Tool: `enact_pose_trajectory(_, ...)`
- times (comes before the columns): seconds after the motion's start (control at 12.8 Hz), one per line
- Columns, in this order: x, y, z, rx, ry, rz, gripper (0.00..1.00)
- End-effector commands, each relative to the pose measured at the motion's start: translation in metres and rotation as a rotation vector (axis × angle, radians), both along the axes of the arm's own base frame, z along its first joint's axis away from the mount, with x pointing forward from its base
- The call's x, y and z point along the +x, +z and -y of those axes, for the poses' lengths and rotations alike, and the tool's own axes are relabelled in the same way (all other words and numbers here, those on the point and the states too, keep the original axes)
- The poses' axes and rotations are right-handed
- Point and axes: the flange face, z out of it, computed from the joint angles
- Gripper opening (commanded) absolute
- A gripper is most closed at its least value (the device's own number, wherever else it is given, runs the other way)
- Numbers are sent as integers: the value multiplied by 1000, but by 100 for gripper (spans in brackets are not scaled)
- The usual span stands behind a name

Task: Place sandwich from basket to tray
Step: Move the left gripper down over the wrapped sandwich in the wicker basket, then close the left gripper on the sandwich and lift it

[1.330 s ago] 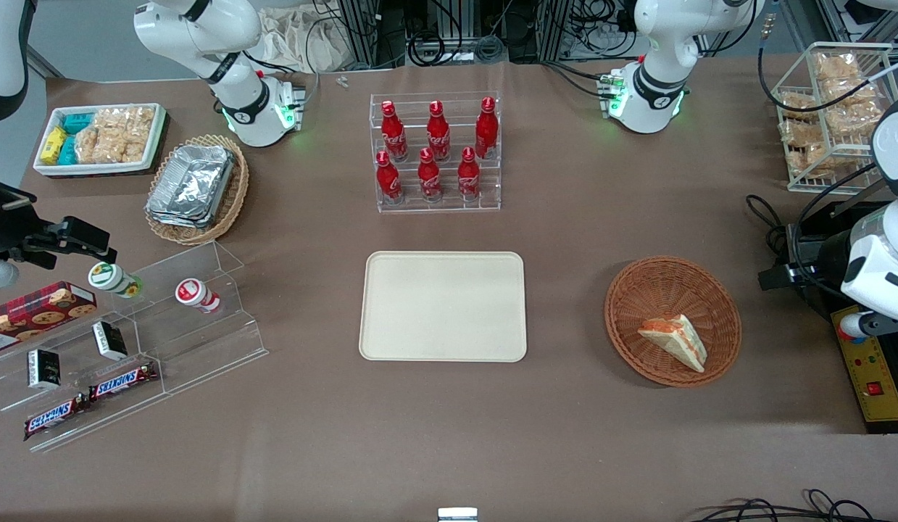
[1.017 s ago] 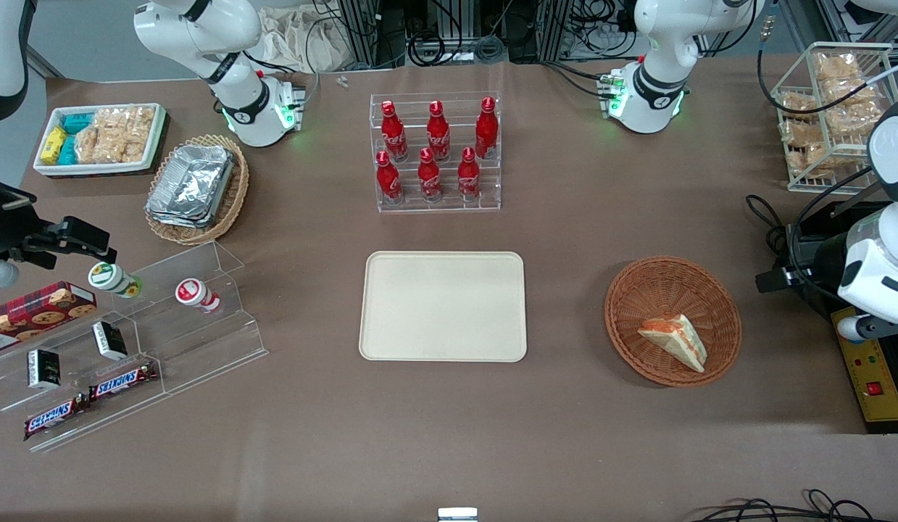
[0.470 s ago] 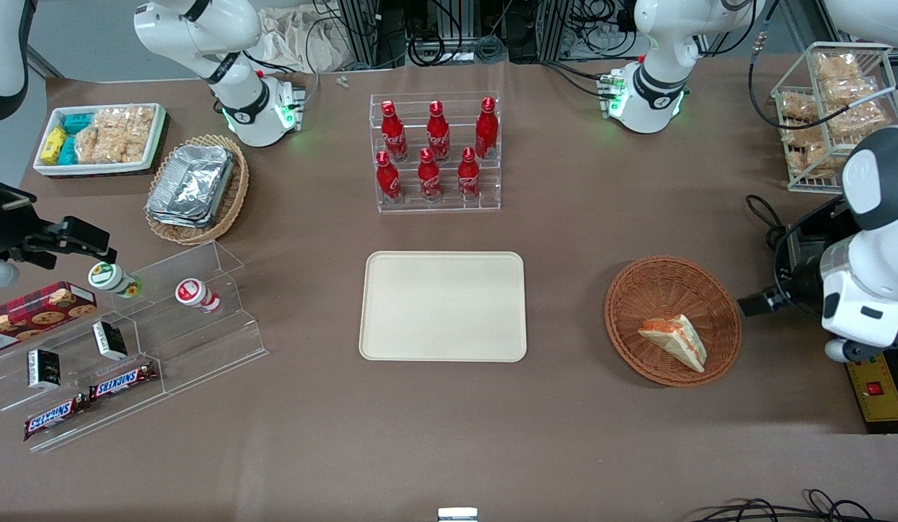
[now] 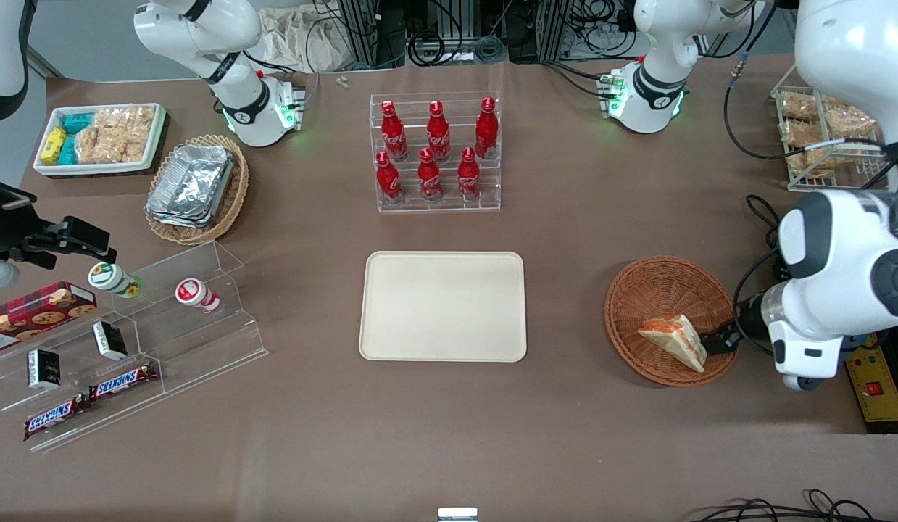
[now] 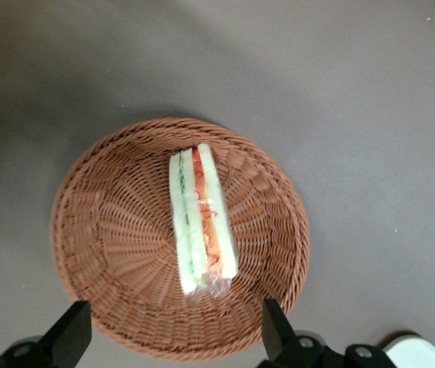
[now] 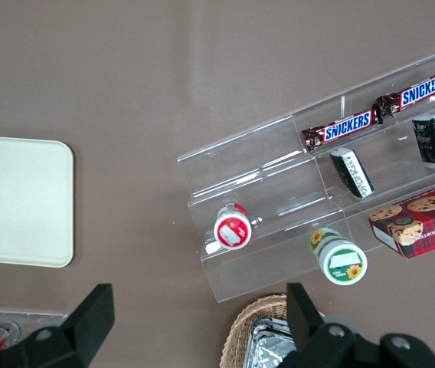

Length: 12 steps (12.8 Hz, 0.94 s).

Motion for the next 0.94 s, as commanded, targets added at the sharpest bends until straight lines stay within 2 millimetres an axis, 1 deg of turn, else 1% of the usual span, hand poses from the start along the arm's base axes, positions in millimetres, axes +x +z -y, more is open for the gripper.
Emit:
enact_pose_trajectory(0.0, -1, -31, -1, -1, 77, 6, 100)
enact_pose_trajectory(0.16, 0, -50, -1, 0, 108, -18, 100)
enact_pose_trajectory(0.23, 0, -51, -1, 2, 141, -17, 100)
enact_pose_trajectory(0.47, 8, -76, 2, -2, 223, 9, 100)
enact_pose_trajectory(0.55, 9, -81, 10, -1, 242, 19, 100)
enact_pose_trajectory(0.63, 10, -83, 12, -1, 245, 21, 100)
enact_pose_trajectory(0.86, 9, -91, 12, 0, 245, 10, 100)
